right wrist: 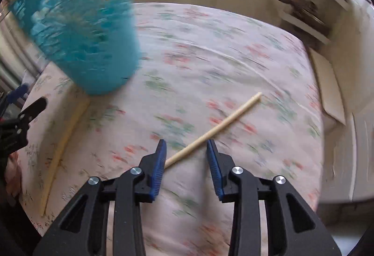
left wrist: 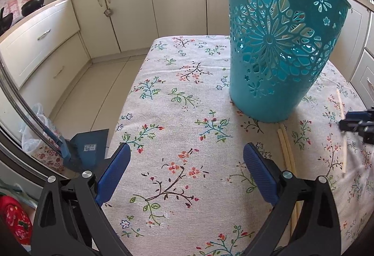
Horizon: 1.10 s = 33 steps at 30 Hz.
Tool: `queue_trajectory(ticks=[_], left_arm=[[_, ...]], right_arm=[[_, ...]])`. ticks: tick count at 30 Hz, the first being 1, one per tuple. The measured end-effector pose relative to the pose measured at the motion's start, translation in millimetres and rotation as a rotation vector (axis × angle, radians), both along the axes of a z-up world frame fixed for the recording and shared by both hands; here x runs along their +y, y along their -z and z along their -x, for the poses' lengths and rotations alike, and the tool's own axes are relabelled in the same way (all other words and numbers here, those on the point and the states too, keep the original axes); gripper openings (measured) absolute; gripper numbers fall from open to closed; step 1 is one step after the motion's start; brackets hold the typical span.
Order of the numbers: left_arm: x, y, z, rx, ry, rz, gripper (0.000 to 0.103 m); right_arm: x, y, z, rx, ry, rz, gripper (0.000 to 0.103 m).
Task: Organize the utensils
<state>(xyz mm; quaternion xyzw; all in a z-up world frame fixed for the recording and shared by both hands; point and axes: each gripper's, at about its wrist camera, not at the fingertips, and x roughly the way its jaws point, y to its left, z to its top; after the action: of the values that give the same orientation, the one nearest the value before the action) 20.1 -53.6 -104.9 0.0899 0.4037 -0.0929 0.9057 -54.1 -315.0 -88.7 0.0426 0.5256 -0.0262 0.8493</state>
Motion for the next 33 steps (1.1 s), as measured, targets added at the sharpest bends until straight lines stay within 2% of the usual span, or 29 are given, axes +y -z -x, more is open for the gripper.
queue_trajectory(ticks=[2,6,9,11,13,15,19,21,25,28,30,33], left_arm=[[-1.1,0.3,-0.1,0.001,0.001,-0.006,0.093],[0.5,0.7,0.1,0.002,-0.001,-0.009,0.093],[2.0,0.7,-0.9,0.006,-0.006,-0.004,0.093],[2.2,0.7,-1.3,0.006,-0.005,-0.003,0.093],[2.1,0.6,-1.1,0.004,-0.001,-0.003,0.093],[1.2,1.1,-1.8,0.007,0.0,-0.005,0.093],[-1.2,1.5,-0.8,0.007,0.003,-0.011,0.093],[-1.3,1.6,-0.6,0.007,0.002,-0.011,0.093],[-2.4,1.3,0.2,0.007,0.002,-0.016,0.093],[-2.7,1.1,1.8,0.006,0.003,-0.02,0.093],[-2.3,1.2,1.4,0.006,0.003,-0.018,0.093],[-1.8,0.8,2.0,0.007,-0.001,-0.01,0.093]], right_arm=[[-9.0,-1.6,3.9,-0.024,0.071,-0.028,0.036],[-7.4,-0.3,1.7,-0.075,0.213,0.013,0.036],[-0.1,-2.6,-5.2,-0.091,0.245,0.081,0.034],[7.2,-4.7,-14.7,-0.082,0.208,0.079,0.012],[15.5,-5.1,-17.6,-0.051,0.145,0.091,0.007],[15.0,-3.9,-18.6,-0.03,0.12,0.056,0.006],[8.8,-23.4,7.3,-0.075,0.142,-0.151,0.006],[7.3,-49.6,21.0,-0.156,0.151,-0.306,0.006],[22.3,-119.7,29.4,-0.364,0.094,-0.46,0.006],[40.9,-178.9,22.3,-0.574,0.032,-0.485,0.006],[59.2,-209.2,9.3,-0.719,0.015,-0.451,0.006],[80.2,-227.1,-11.5,-0.842,0.049,-0.366,0.006]])
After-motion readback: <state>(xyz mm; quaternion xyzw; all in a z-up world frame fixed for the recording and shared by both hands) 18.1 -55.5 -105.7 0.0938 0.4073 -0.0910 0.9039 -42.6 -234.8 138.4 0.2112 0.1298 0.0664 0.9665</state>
